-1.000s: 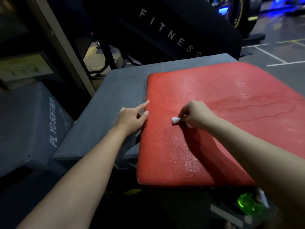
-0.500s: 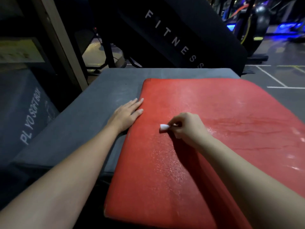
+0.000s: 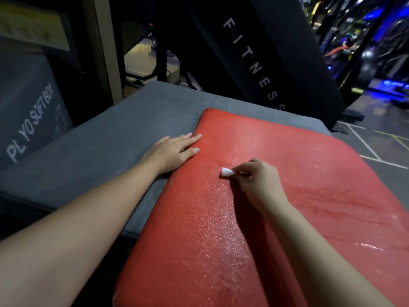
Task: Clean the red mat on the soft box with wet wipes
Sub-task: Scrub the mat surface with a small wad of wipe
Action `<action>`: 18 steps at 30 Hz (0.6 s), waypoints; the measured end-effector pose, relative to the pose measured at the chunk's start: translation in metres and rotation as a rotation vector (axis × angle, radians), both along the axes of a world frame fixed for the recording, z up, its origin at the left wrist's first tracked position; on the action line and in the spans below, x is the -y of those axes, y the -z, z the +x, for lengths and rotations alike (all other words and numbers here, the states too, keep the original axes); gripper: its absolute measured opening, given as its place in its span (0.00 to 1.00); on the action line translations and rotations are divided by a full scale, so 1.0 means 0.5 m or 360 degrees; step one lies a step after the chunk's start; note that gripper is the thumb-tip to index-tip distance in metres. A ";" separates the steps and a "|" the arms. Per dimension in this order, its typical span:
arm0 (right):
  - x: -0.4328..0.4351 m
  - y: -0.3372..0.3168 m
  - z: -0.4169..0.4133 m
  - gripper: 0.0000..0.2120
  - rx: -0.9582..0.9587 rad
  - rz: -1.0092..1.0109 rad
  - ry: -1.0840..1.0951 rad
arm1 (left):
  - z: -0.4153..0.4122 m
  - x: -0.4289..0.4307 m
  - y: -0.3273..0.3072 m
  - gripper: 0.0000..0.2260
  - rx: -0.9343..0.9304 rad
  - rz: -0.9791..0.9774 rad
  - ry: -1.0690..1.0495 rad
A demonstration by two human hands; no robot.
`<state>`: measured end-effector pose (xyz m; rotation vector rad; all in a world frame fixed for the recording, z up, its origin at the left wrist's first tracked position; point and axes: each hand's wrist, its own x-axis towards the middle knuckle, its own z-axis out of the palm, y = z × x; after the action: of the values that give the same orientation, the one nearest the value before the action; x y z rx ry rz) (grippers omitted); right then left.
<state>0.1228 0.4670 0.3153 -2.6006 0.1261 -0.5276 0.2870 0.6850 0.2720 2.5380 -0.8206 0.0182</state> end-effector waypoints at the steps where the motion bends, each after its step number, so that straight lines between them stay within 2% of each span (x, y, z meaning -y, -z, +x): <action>1: 0.000 -0.005 -0.001 0.06 -0.0063 -0.0036 -0.0008 | -0.001 0.000 0.000 0.23 0.0001 0.0007 0.0009; 4: 0.000 -0.013 -0.013 0.07 -0.0191 -0.0103 -0.0051 | -0.002 0.002 0.002 0.24 0.0001 0.0044 0.0017; 7: 0.003 -0.012 0.007 0.05 -0.0121 -0.0004 -0.0008 | 0.004 0.003 0.008 0.24 0.0031 0.0024 0.0016; 11: 0.020 -0.017 0.105 0.06 -0.0010 -0.0080 0.0052 | 0.008 0.002 0.015 0.25 0.0029 0.0027 0.0020; 15: 0.032 -0.027 0.141 0.07 -0.0107 -0.0119 0.0131 | 0.003 0.006 0.011 0.24 0.0003 0.0028 0.0037; 18: 0.030 -0.021 0.103 0.05 -0.0108 -0.0161 0.0038 | 0.004 0.002 0.014 0.25 -0.0012 0.0008 0.0057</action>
<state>0.1741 0.4521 0.3258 -2.7200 0.1567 -0.4655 0.2892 0.6842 0.2650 2.5261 -0.8637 -0.0052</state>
